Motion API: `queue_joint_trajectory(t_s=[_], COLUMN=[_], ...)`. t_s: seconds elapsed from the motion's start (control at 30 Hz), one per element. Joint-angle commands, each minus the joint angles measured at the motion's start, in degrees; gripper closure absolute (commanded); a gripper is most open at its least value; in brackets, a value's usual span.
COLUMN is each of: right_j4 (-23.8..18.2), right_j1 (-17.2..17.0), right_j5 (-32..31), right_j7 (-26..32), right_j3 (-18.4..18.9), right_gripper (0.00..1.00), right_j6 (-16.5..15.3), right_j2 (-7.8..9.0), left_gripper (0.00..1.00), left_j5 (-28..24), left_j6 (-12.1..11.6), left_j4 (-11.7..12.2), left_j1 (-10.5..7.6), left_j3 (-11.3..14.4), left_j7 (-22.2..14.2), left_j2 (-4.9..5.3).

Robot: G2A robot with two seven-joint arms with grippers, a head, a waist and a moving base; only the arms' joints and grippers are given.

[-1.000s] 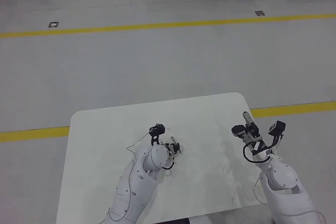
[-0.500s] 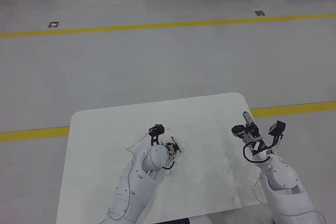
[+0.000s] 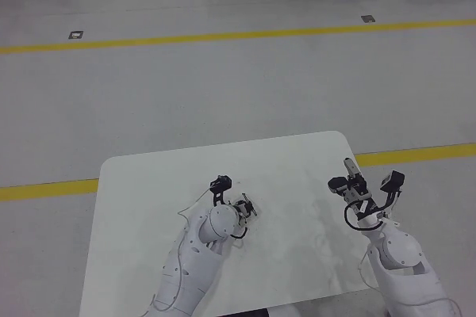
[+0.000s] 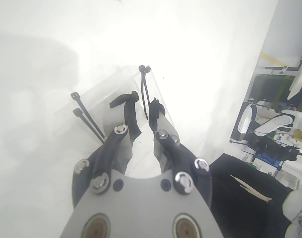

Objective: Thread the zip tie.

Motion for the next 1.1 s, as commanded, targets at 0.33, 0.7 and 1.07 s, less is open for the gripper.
queue_joint_trajectory(t_s=[0.33,0.7,1.07], right_j4=[0.00,0.00,0.00], right_j1=[0.00,0.00,0.00], right_j5=[0.00,0.00,0.00], right_j7=[0.01,0.01,0.01], right_j3=[0.00,0.00,0.00], right_gripper=[0.00,0.00,0.00], right_j6=[0.00,0.00,0.00], right_j2=[0.00,0.00,0.00], left_gripper=[0.87,0.88,1.00], left_j5=[-3.42,-4.99,-5.31], left_j6=[0.00,0.00,0.00], left_j4=[1.36,3.88,4.92], left_j1=[-0.51,-1.69,-2.41], left_j3=[0.37,0.91,1.47], left_j7=[2.25,4.51,4.55], left_j2=[0.33,0.69,0.86])
